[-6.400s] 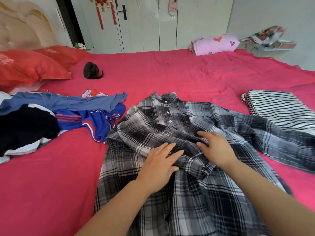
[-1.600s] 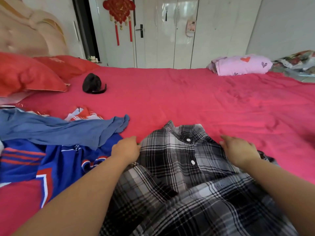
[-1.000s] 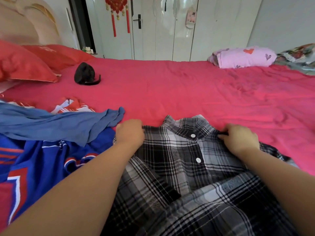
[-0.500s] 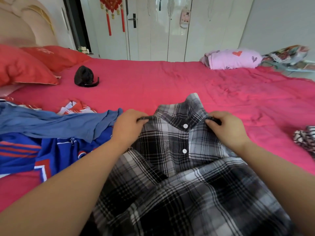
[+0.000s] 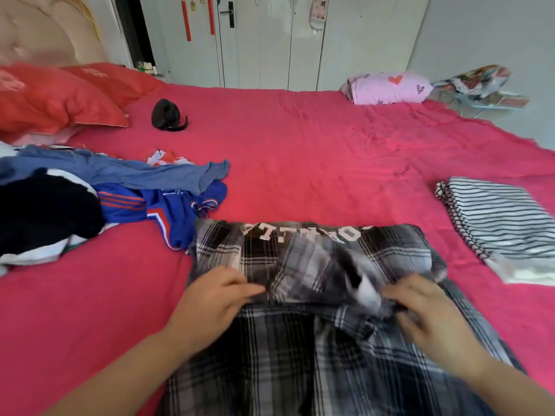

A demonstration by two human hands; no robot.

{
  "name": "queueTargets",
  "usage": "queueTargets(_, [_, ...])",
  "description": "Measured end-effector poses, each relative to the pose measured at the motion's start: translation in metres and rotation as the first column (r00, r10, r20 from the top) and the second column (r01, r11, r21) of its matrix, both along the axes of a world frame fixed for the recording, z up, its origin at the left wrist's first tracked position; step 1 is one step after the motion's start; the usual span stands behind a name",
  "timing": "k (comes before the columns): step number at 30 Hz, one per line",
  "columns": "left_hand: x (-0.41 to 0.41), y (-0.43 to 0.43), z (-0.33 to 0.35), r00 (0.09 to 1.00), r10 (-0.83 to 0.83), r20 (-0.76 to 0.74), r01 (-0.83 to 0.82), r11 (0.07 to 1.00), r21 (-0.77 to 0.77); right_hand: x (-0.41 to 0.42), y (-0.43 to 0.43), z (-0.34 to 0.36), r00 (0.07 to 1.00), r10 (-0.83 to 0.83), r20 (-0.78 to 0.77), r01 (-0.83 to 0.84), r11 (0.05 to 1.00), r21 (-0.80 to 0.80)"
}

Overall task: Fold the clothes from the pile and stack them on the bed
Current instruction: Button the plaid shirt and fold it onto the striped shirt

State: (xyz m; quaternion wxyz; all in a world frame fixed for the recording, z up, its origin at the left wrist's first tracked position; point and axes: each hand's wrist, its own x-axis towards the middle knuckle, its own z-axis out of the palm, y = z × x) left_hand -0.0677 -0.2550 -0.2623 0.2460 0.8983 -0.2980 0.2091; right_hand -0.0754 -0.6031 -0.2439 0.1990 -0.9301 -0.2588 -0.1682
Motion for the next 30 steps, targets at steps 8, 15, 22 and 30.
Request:
queueTargets(8, [-0.041,-0.027,0.004,0.951,0.105,-0.29,0.016,0.922,0.387,-0.048,-0.003,-0.017,0.952,0.052,-0.3,-0.098,0.985,-0.141])
queueTargets(15, [-0.052,-0.065,0.008,0.958,0.074,-0.278,0.025,0.941,0.337,-0.051,0.018,-0.028,0.984,0.056,-0.172,-0.081,0.986,-0.143])
queueTargets(22, [-0.072,-0.056,0.035,0.824,-0.044,-0.565,0.272,0.905,0.327,-0.068,0.004,0.026,0.85,0.124,-0.512,-0.248,0.952,-0.181])
queueTargets(30, [-0.008,-0.055,0.052,0.912,0.278,-0.3,-0.214,0.949,0.23,-0.009,0.006,0.03,0.886,-0.226,-0.406,0.201,0.974,-0.103])
